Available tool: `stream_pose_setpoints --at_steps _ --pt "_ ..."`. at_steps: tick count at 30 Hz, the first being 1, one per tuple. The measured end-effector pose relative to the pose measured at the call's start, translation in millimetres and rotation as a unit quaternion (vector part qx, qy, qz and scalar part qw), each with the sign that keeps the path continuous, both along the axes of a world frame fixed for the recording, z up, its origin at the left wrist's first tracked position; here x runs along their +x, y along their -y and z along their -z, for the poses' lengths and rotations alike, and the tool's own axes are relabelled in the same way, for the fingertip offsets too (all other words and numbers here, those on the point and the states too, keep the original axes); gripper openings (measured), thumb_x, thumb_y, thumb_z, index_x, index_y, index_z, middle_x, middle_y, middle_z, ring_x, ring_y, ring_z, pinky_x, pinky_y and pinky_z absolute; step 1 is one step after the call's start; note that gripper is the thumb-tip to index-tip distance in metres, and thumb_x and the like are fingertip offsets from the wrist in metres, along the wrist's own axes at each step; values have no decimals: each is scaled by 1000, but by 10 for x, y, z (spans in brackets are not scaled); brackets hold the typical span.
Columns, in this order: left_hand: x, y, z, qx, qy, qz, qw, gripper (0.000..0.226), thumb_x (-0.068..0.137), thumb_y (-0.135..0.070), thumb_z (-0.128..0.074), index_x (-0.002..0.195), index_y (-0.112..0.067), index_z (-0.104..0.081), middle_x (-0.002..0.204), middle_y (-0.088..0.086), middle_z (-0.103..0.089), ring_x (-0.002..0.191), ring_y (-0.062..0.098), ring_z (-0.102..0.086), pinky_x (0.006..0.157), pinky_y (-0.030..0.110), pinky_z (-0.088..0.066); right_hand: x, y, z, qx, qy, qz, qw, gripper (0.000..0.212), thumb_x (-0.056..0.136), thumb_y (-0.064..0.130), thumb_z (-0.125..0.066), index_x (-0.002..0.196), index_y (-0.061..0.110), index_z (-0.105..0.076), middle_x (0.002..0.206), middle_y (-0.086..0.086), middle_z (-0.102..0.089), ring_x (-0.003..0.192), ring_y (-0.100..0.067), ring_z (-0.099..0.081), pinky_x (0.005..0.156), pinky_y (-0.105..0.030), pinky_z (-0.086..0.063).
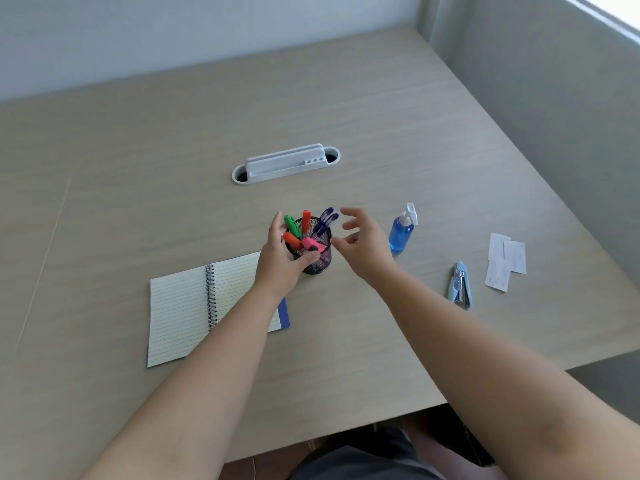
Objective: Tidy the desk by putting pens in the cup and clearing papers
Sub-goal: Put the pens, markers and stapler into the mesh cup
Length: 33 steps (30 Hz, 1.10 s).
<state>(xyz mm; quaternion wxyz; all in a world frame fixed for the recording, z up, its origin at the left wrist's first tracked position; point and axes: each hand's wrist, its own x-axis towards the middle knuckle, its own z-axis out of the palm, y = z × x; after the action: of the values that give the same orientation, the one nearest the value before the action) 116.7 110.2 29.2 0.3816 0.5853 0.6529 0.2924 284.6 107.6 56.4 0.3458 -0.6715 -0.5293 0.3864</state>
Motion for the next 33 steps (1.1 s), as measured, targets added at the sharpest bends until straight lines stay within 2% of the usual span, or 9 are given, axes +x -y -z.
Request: stream_pose_setpoints --at_steps 6,9,12,15,19,23,26,30,33 --pt "71 171 46 73 -32 -57 995 117 68 -37 -88 155 -24 -11 160 2 -22 147 19 -22 119 42 -24 603 444 216 -38 -10 62 997 23 88 12 -56 107 24 -63 85 3 -59 63 -10 -53 54 -22 -43" --pt "135 253 105 74 -19 -73 994 115 69 -34 -87 155 -22 -10 160 3 -21 148 18 -20 120 39 -22 1061 702 415 -90 50 149 984 24 86 11 -49 99 21 -67 74 2 -59 57 -12 -51 49 -22 -39" --pt "203 287 140 58 -2 -93 994 113 73 -29 -85 156 -24 -9 161 0 -20 148 16 -19 116 27 -18 1458 822 592 -104 105 203 968 25 84 9 -51 103 16 -66 95 -7 -64 75 -19 -59 57 -24 -38" --pt "258 274 161 55 -2 -106 993 112 75 -29 -84 156 -25 -7 163 -1 -18 149 15 -19 118 29 -19 1667 817 706 -119 134 212 961 23 87 18 -58 109 14 -62 116 -12 -54 99 -27 -58 73 -27 -38" --pt "325 231 169 57 -9 -125 990 111 74 -30 -84 155 -27 -8 162 -1 -21 147 17 -25 119 36 -24 1694 712 716 -177 166 169 955 51 80 33 -72 122 12 -49 124 -14 -46 112 -33 -51 87 -36 -43" --pt "349 220 172 47 -7 -148 988 110 74 -33 -83 155 -29 -8 158 2 -31 144 21 -32 115 37 -30 1659 623 658 -195 141 132 962 68 77 23 -74 132 13 -34 128 -13 -46 108 -32 -55 80 -36 -45" --pt "349 216 148 44 -5 -156 987 107 77 -31 -82 155 -28 -9 154 3 -38 141 22 -36 111 33 -31 1660 567 590 -217 96 136 962 66 78 17 -67 135 14 -35 116 -6 -54 88 -27 -58 72 -35 -50" --pt "319 204 99 31 7 -151 988 108 78 -26 -82 155 -28 -7 151 2 -42 138 19 -40 105 27 -32 1525 579 518 -251 -105 116 955 48 78 13 -65 124 16 -53 88 -3 -60 74 -19 -60 63 -32 -50" --pt "262 184 60 14 8 -134 991 109 77 -24 -82 155 -29 -6 153 1 -40 141 20 -37 103 27 -31 1282 589 451 -225 -170 13 959 54 77 3 -67 128 13 -54 88 -3 -62 79 -20 -62 76 -37 -51"
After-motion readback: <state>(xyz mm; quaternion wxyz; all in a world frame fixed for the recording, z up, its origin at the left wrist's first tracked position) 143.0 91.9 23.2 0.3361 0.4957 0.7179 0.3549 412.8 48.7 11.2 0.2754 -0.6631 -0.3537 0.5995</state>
